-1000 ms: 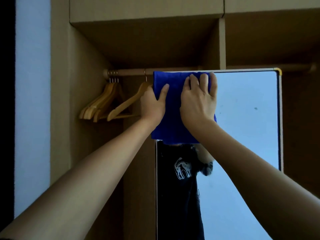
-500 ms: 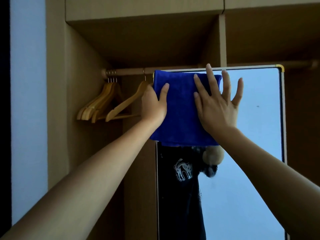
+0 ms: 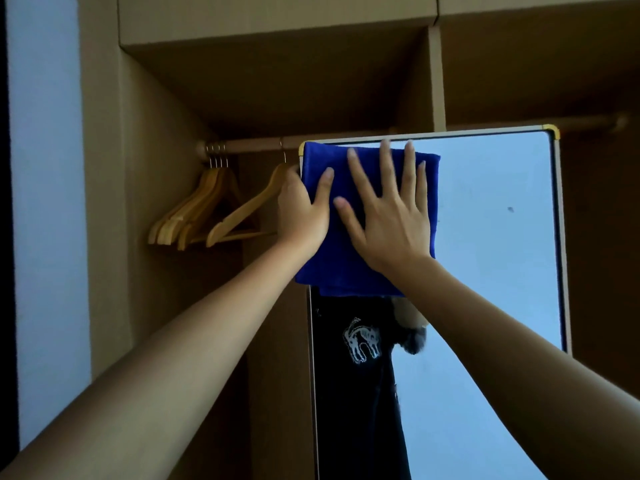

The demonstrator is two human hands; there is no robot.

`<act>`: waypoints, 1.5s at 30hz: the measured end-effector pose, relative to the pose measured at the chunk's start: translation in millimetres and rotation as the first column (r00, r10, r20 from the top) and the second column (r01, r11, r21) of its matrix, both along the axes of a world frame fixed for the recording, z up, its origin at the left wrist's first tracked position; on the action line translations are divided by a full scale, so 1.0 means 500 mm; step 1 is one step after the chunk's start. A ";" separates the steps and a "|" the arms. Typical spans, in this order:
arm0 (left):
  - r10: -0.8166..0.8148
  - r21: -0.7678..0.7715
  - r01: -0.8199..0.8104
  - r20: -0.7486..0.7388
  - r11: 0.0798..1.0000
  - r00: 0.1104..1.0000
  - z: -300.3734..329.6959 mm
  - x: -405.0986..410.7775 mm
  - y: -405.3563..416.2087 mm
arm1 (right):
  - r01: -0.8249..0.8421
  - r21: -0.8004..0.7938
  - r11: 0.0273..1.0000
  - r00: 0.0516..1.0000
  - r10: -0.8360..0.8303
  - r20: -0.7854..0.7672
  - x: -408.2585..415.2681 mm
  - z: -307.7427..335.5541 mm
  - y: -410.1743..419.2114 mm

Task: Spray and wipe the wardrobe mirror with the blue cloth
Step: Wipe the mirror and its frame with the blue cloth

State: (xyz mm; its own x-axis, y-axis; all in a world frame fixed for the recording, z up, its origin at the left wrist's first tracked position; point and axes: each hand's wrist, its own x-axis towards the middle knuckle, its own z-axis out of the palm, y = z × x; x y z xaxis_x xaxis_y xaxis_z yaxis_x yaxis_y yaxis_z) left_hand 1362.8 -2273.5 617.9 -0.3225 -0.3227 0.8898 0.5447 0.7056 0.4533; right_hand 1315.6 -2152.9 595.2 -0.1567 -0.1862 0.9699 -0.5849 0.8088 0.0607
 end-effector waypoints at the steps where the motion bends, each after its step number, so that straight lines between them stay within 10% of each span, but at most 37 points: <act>1: -0.012 0.009 0.011 0.007 1.000 1.000 0.000 0.002 0.000 | 0.011 0.043 0.999 1.000 -0.010 -0.027 -0.003 -0.003 0.001; 10: -0.267 0.238 0.254 0.025 0.938 0.963 -0.004 0.027 0.003 | 0.070 0.125 0.990 0.995 -0.061 -0.076 -0.009 -0.028 -0.010; 45: -0.070 0.341 0.090 -0.069 0.936 0.995 -0.039 0.037 0.004 | 0.029 0.181 0.983 0.994 -0.009 -0.112 -0.014 0.011 -0.020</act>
State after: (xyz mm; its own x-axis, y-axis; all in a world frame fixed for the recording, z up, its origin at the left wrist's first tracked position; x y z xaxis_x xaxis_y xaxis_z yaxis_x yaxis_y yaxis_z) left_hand 1381.1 -2271.7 598.7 -0.3136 -0.5870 0.7463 0.6240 0.4651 0.6280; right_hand 1308.4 -2163.1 600.4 -0.0557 -0.3589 0.9317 -0.5509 0.7893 0.2711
